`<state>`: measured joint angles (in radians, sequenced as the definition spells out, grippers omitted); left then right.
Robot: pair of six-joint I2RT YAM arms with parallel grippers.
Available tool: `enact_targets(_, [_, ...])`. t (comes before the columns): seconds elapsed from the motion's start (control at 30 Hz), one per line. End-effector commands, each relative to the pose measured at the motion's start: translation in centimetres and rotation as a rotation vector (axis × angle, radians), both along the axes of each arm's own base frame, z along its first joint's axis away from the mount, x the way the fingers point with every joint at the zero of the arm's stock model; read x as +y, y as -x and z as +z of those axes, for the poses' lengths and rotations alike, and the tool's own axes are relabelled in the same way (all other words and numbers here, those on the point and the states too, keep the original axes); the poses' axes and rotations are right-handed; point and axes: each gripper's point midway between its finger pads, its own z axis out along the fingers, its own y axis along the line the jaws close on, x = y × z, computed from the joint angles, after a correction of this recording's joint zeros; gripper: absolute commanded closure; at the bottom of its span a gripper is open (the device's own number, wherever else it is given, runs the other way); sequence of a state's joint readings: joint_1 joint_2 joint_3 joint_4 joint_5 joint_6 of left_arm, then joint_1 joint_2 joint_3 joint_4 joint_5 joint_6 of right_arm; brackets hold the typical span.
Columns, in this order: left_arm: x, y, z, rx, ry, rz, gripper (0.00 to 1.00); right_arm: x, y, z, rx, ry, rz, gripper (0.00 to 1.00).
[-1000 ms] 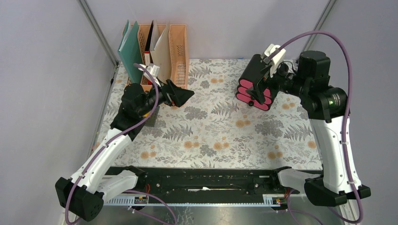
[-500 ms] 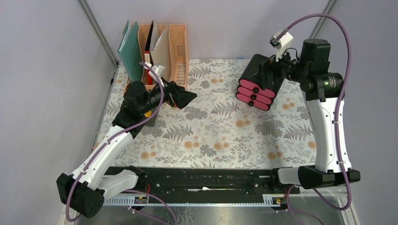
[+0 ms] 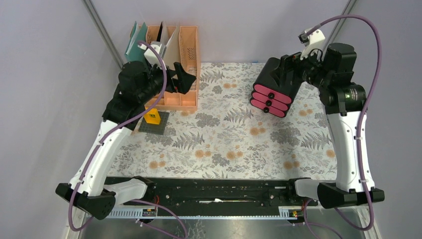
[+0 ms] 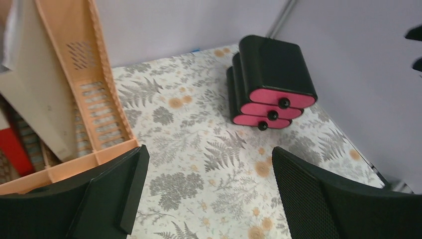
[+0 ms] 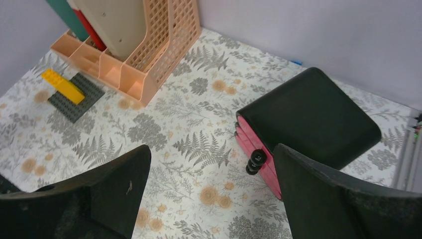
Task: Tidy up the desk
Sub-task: Reset both arms
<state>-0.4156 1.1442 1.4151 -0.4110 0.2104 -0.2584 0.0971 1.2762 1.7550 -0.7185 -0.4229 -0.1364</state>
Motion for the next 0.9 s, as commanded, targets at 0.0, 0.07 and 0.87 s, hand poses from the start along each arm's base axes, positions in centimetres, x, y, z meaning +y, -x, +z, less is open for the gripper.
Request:
enact_targets(0.0, [2.2,-0.4,3.2,-0.054,-0.031,0.093,0.01,-0.7,0.3,2.7,-0.101,-0.047,-0.066,0.0])
enact_targets(0.07, [2.3,-0.1,4.0,-0.067,-0.019,0.094,0.01,-0.7,0.4,2.8,-0.104,-0.05,-0.063,0.0])
enact_targets(0.87, [1.4,2.4,4.7,-0.099,0.079,0.009,0.01,1.8,3.0,2.7,-0.089,-0.131,0.084,0.0])
